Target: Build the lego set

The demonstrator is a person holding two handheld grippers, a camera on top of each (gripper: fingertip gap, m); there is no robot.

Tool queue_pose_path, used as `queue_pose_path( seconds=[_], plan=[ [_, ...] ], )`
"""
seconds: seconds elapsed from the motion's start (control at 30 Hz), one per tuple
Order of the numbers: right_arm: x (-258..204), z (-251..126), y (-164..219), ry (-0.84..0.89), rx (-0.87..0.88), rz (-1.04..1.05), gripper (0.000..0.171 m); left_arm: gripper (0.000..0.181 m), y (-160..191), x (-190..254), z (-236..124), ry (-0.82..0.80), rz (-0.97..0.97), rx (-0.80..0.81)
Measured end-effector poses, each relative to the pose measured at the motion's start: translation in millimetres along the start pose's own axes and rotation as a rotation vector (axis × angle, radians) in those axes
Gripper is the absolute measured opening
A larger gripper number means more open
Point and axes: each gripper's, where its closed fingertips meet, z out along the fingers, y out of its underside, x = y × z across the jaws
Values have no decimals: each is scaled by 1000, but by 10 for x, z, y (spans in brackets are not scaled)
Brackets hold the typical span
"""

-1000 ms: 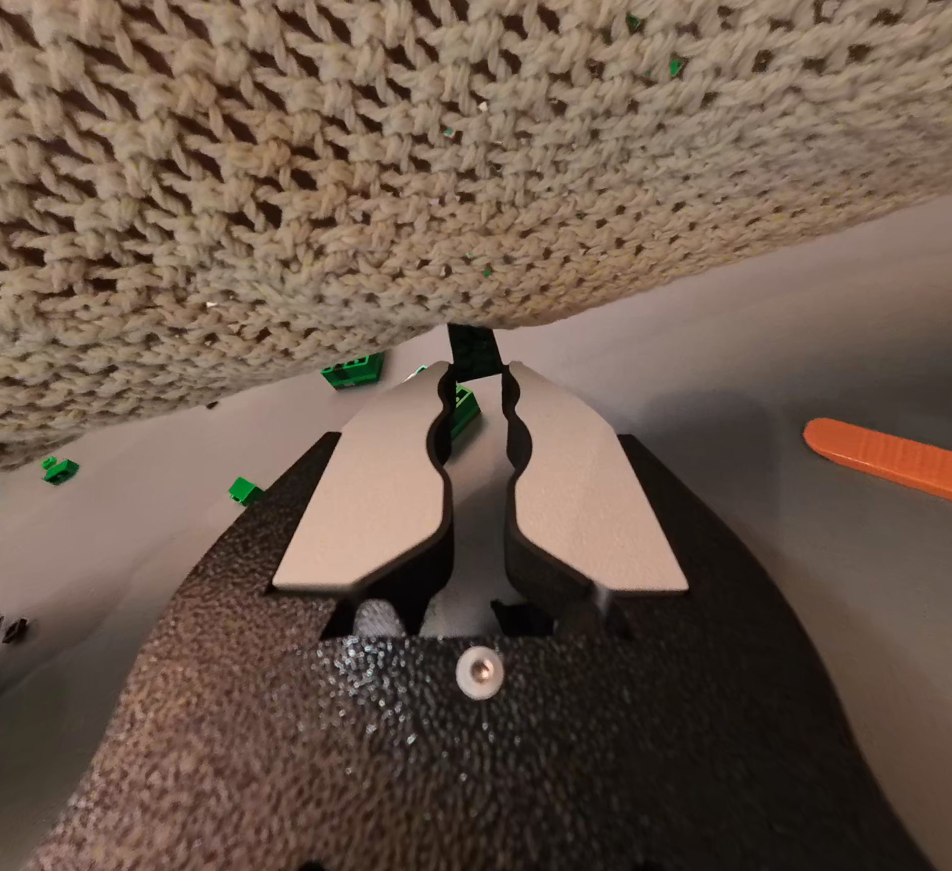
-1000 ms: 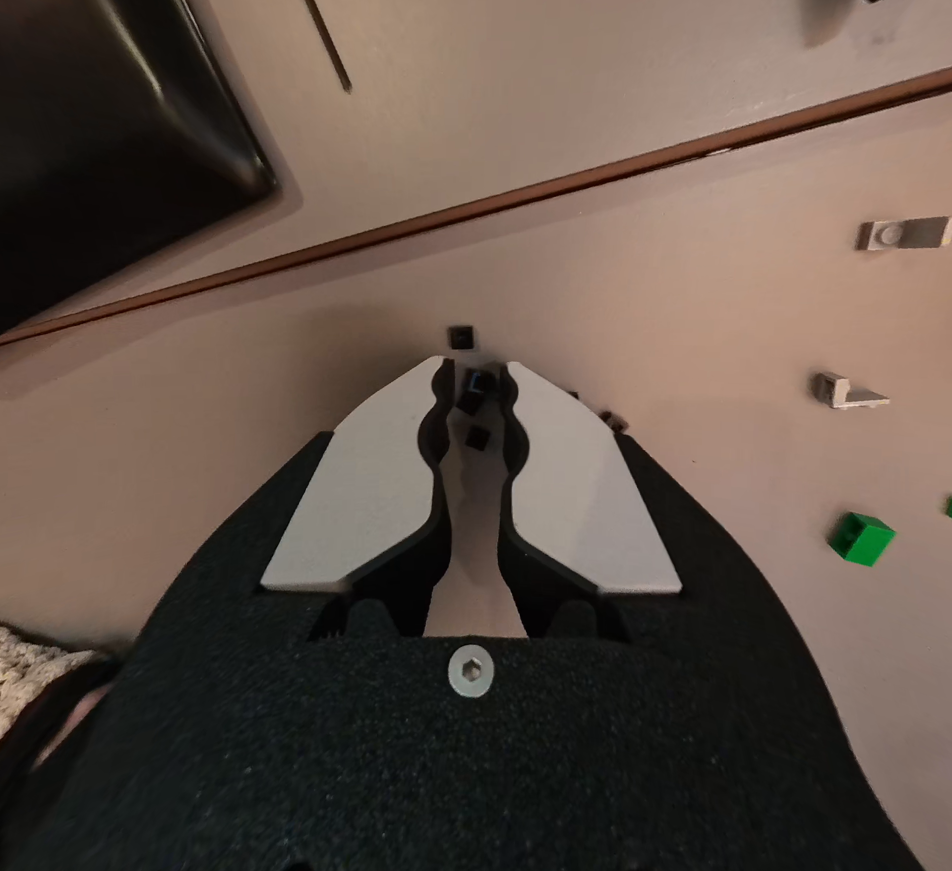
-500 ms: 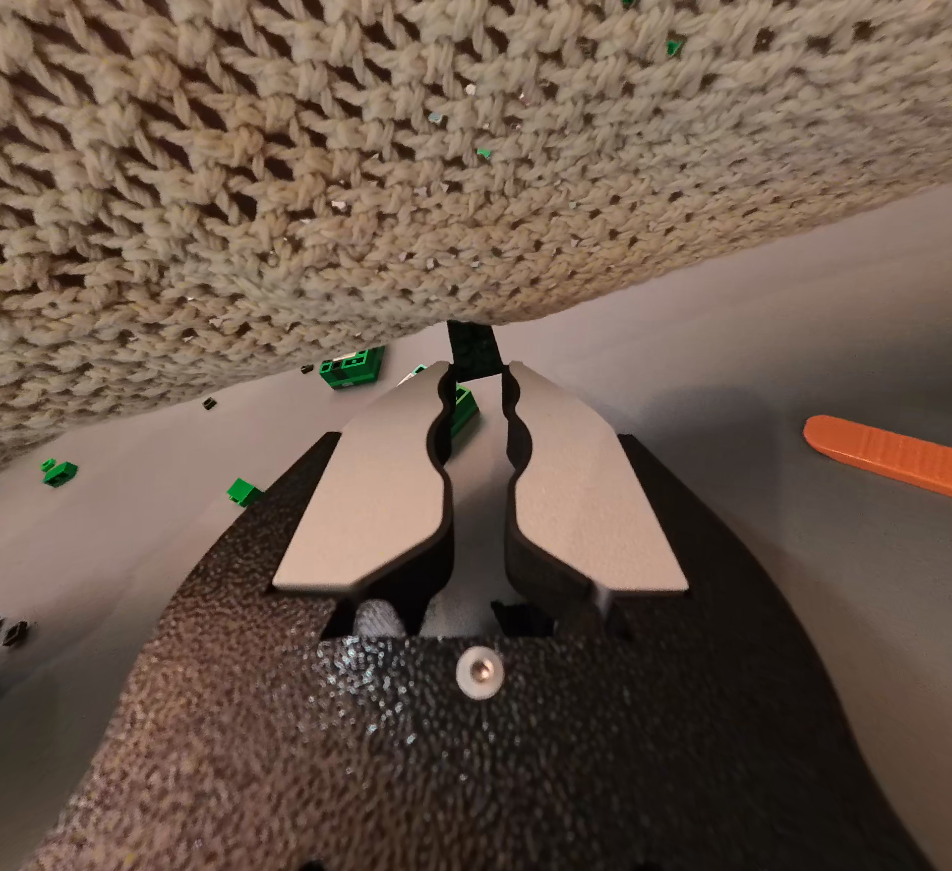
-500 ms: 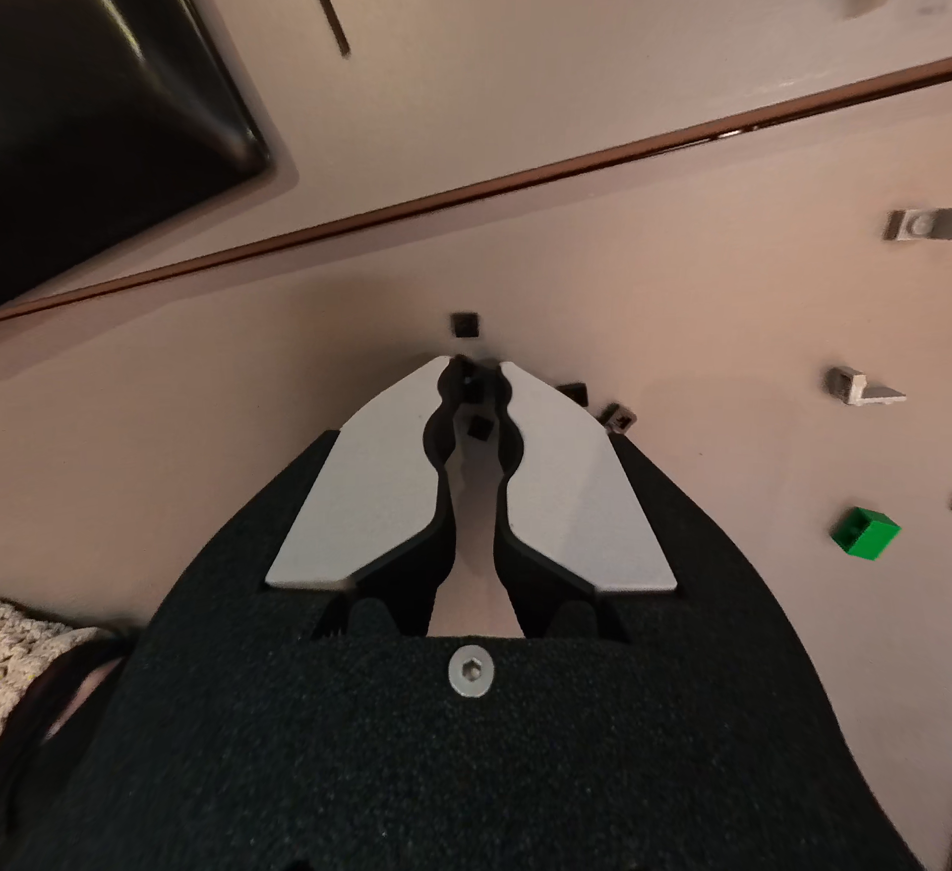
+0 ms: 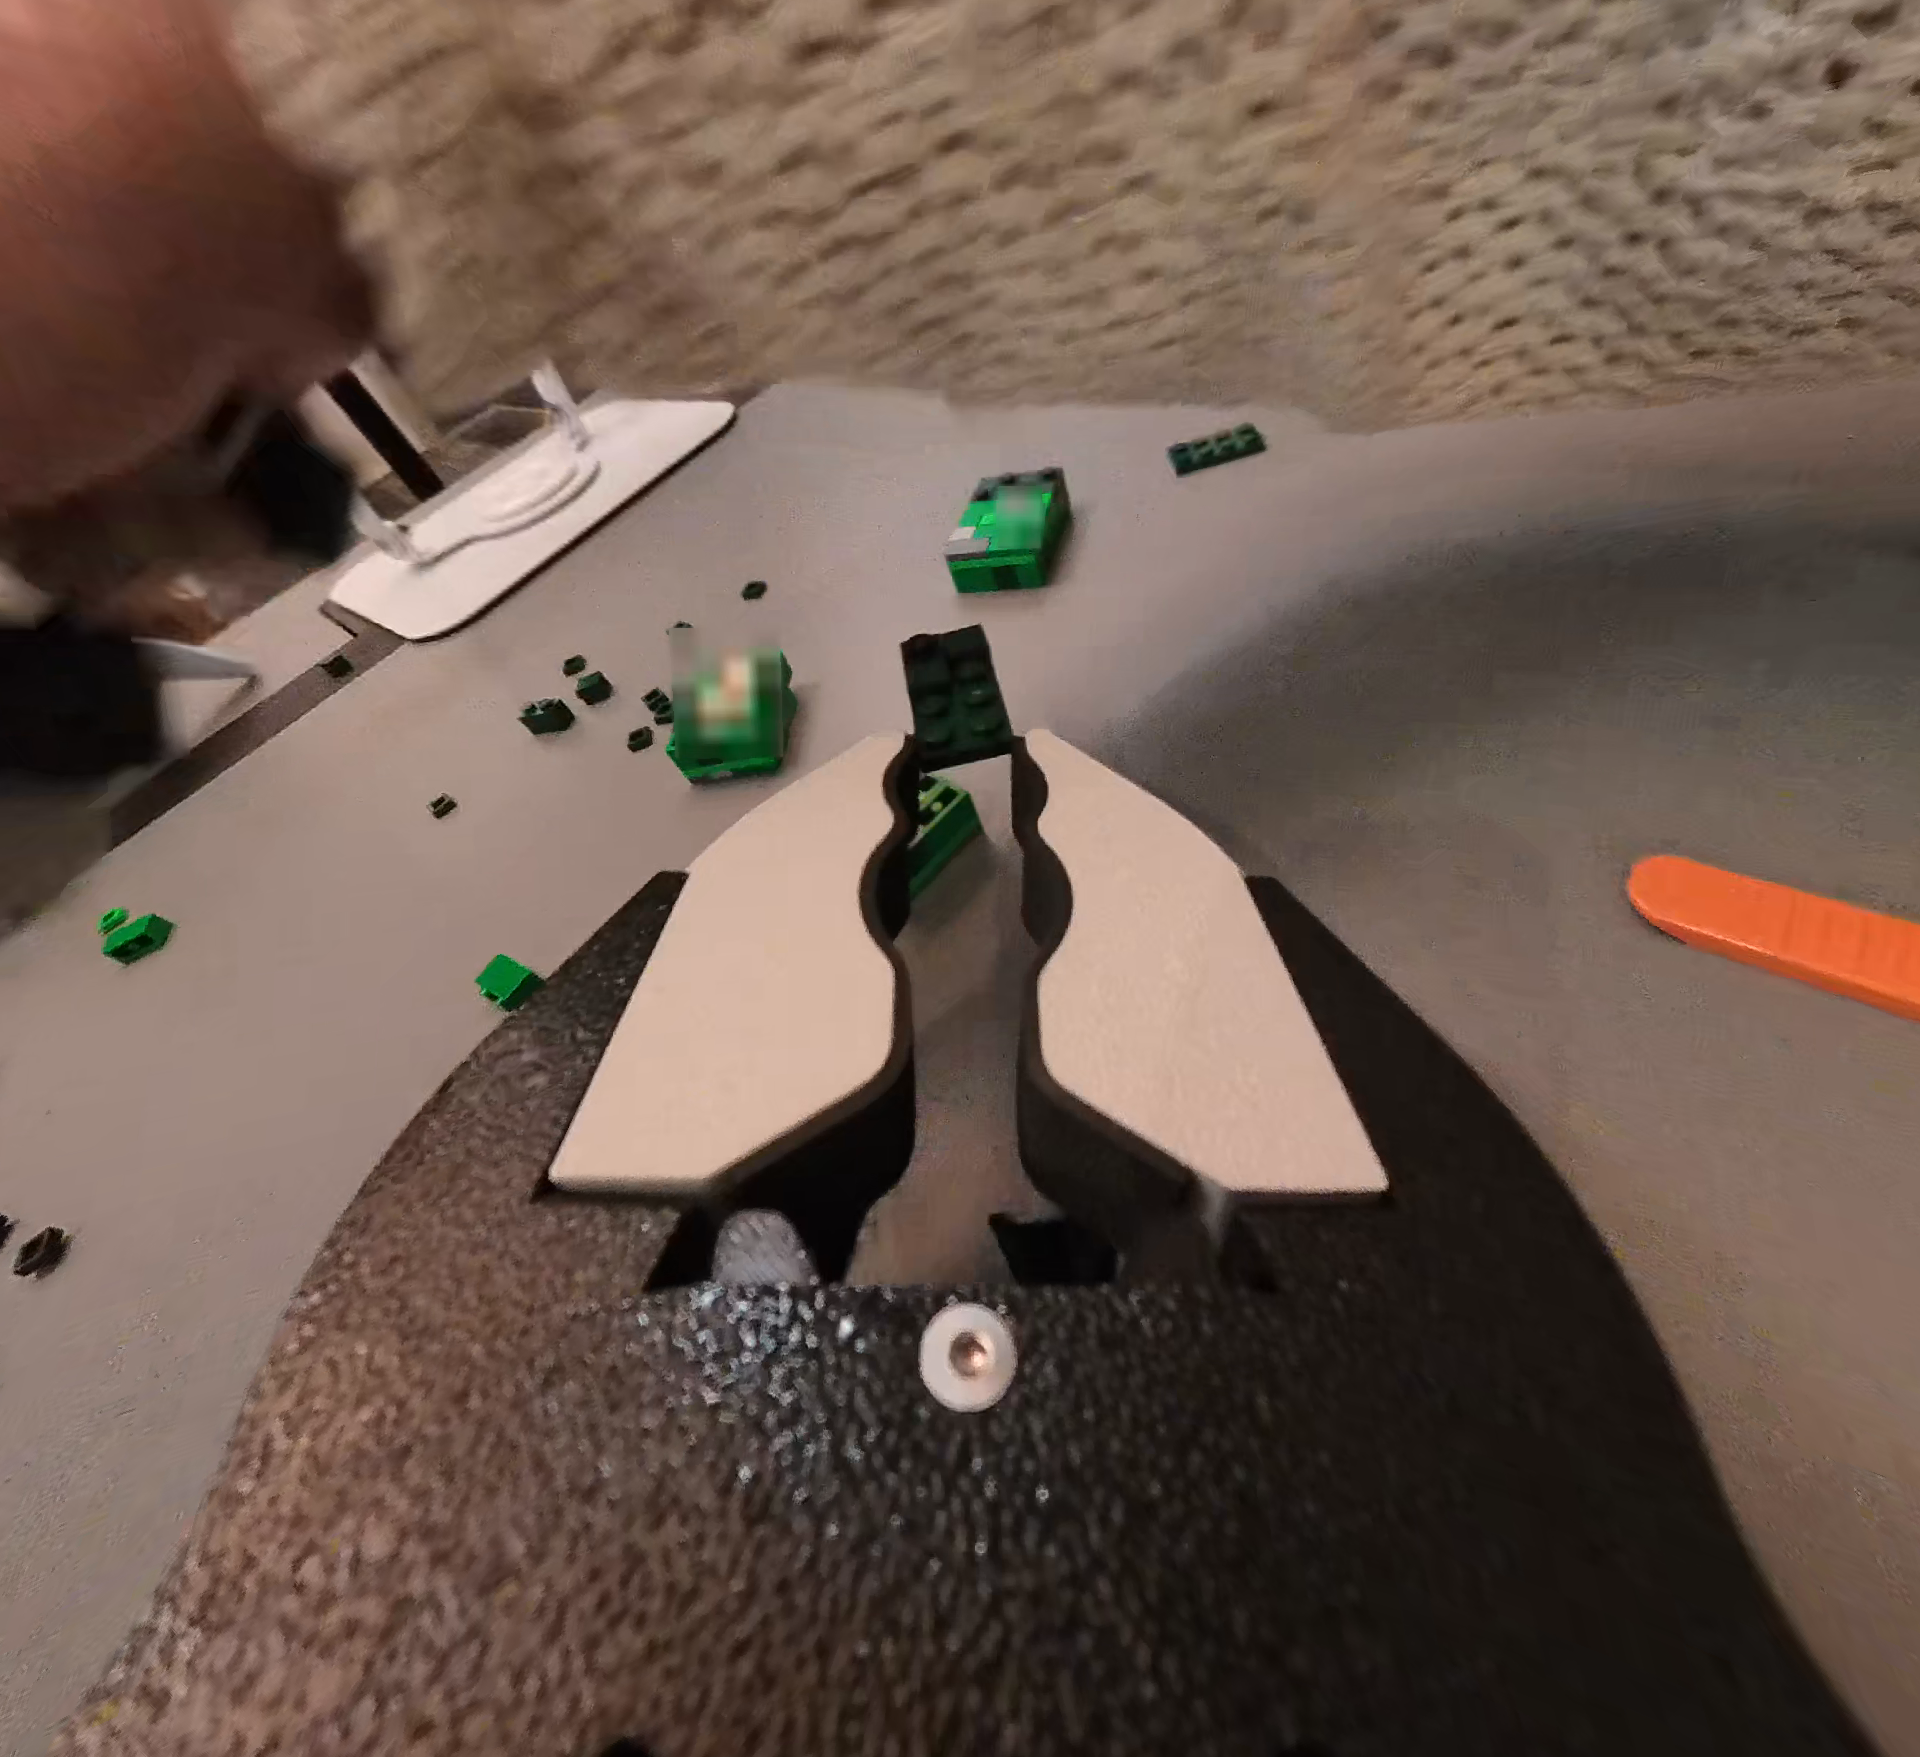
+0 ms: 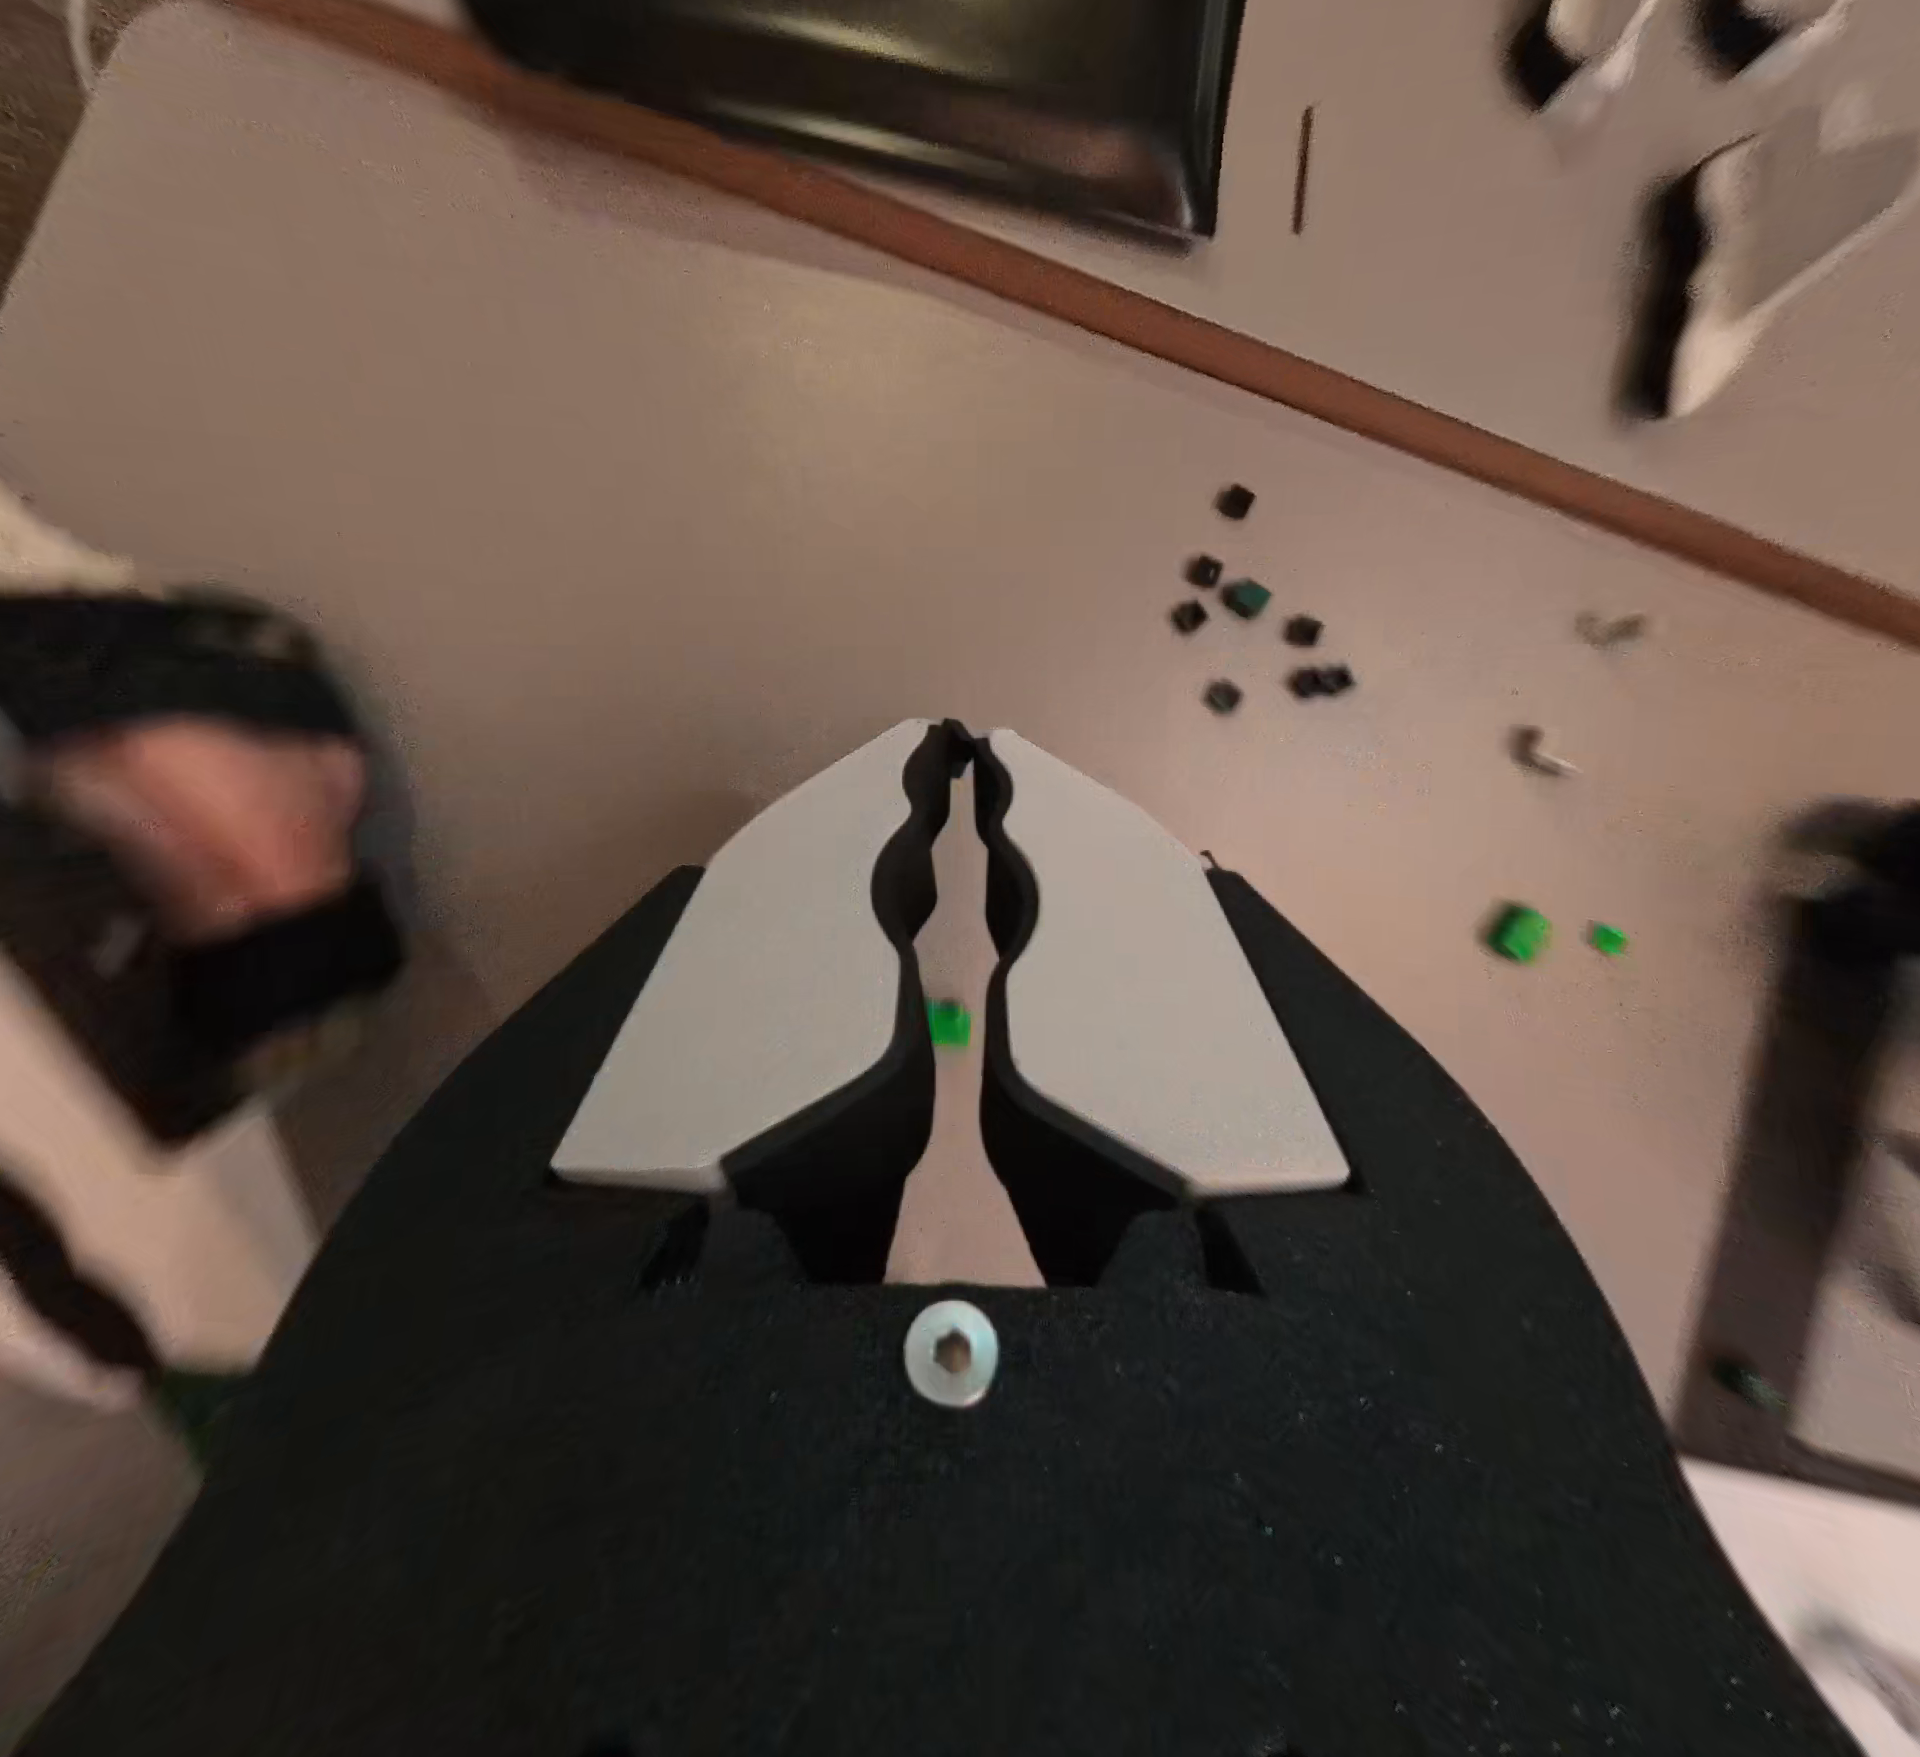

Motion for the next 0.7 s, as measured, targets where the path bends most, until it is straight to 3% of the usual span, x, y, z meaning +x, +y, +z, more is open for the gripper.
queue_pose_path(
  seconds=[0.1, 0.23, 0.4, 0.5, 0.7],
  plan=[
    [-370, -668, 373, 148, 95, -182, 4, 16, -4, 9, 2, 1, 3, 0],
    [-1107, -1158, 1188, 250, -18, -395, 4, 16, -2, 35, 9, 8, 13, -5],
    [-1772, -1269, 2274, 365, -393, -471, 4, 16, -14, 68, 26, 28, 12, -3],
    [-1995, -1242, 2475, 393, -379, -441, 4, 16, -14, 78, 32, 29, 15, -6],
    [-1933, -1211, 2708, 449, -498, -491, 4, 16, -3, 106, 56, 37, 28, -20]
  ],
)
